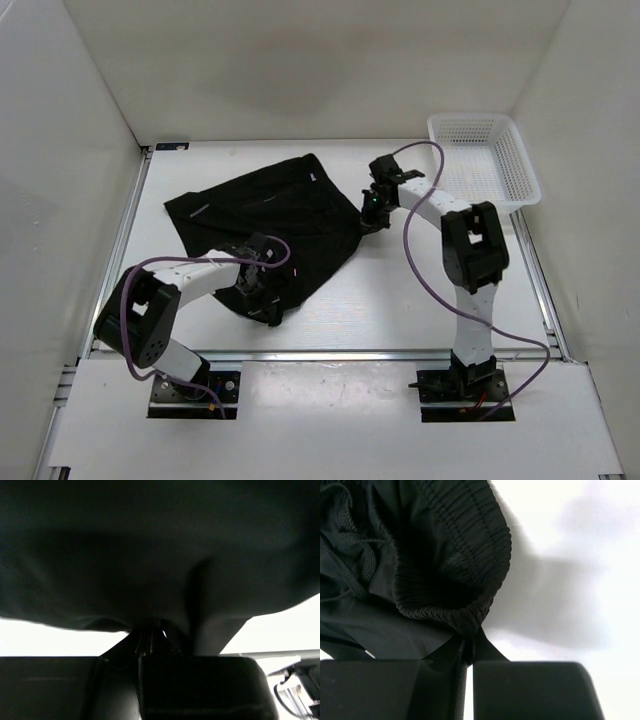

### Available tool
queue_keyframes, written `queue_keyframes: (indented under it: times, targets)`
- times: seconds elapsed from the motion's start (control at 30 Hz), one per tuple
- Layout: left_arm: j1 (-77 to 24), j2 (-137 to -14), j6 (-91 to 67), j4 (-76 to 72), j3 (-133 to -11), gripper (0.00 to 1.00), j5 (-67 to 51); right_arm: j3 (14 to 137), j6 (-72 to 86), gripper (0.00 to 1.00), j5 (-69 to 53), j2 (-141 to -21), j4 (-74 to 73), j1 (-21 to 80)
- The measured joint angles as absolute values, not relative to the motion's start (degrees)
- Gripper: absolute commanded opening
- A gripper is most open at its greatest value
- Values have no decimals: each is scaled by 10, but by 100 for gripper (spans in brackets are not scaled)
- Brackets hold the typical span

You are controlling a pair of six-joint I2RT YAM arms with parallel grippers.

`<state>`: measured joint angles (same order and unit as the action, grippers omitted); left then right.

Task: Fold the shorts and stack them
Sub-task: Flatten the shorts out

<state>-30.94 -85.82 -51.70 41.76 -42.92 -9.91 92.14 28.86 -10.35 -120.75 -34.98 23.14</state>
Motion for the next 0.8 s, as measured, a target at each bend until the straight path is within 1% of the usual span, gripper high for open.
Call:
queue_keyframes:
  times: [0.07,0.17,0.27,0.37,0.47,0.57,0.63,0.67,0.7,0.8]
  targets:
    - [-309,-855,-512,436,-449,10,-76,867,295,0,-90,-1161,-348,229]
    - [-302,-833,-494,489,-512,10,-26,795,298,0,-72,-1079,-354,217]
    - [-275,-809,-458,534,-611,10,13,736,298,0,-65,-980,-369,187]
    - [-250,-806,-421,565,-718,10,40,711,296,0,-52,-891,-402,161]
    - [-234,-811,-390,585,-800,10,57,702,297,0,-49,-841,-420,160]
    - [-215,-842,-364,604,-872,10,61,705,300,0,-50,-844,-431,163]
    - [-195,-882,-345,616,-929,10,60,740,300,0,-52,-882,-457,161]
    - [-183,-915,-334,625,-973,10,59,778,298,0,-53,-912,-471,161]
    - [-171,-942,-327,629,-1010,10,60,826,295,0,-55,-947,-481,158]
    - [-132,-1037,-307,648,-1166,10,55,1027,283,0,-70,-1060,-492,145]
